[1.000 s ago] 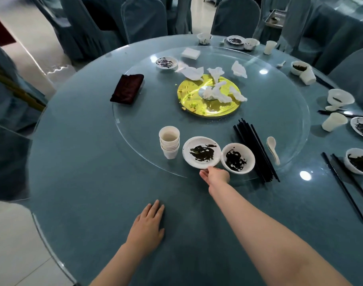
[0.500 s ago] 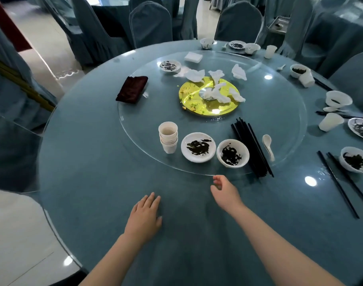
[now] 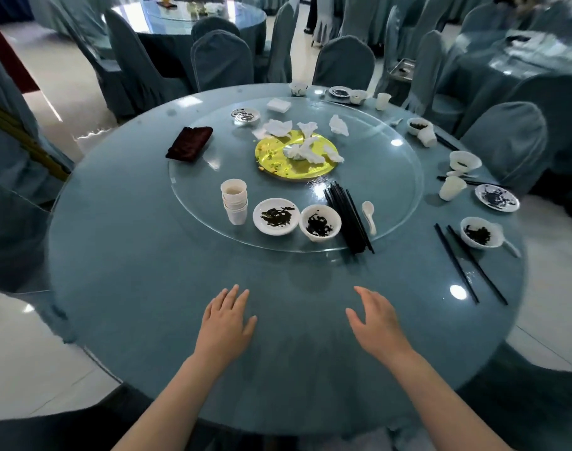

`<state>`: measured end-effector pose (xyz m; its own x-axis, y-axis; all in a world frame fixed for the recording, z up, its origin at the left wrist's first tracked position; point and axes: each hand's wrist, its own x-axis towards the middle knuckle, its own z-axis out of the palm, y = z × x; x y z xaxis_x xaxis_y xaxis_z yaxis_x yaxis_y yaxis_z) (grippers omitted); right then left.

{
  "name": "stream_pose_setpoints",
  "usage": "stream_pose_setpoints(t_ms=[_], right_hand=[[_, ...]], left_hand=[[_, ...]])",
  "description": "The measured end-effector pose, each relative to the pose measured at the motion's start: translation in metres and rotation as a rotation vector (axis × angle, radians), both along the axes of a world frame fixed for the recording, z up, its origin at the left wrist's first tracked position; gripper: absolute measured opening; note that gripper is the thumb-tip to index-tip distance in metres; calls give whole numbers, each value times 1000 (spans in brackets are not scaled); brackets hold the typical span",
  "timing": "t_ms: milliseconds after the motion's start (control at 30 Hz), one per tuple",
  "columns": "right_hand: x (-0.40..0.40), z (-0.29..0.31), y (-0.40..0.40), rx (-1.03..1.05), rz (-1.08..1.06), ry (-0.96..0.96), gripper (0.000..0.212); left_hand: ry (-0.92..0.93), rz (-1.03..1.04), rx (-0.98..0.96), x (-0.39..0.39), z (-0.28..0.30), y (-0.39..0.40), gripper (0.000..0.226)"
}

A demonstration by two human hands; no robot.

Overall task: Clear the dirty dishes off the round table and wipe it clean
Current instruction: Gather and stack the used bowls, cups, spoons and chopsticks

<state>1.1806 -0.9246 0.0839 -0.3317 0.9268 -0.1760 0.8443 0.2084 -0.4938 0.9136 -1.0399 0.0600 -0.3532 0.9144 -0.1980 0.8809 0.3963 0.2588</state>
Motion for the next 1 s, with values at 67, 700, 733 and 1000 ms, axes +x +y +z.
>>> stream_pose_setpoints(t_ms=[67,700,733,1000], right_hand=[[16,8,-18,32,-32,-17,54],[270,62,-208,177,-514,-18,59],[292,65,-211,183,-547,-19,59],[489,72,-243,130,-743,-68,56]], left_hand=[[-3,-36,10,10,6,-7,62],[-102,-650,163,280,60,-25,68],[-106,-683,176,306,61,-19,67],[-313,-869,248,552,75,-13,63]])
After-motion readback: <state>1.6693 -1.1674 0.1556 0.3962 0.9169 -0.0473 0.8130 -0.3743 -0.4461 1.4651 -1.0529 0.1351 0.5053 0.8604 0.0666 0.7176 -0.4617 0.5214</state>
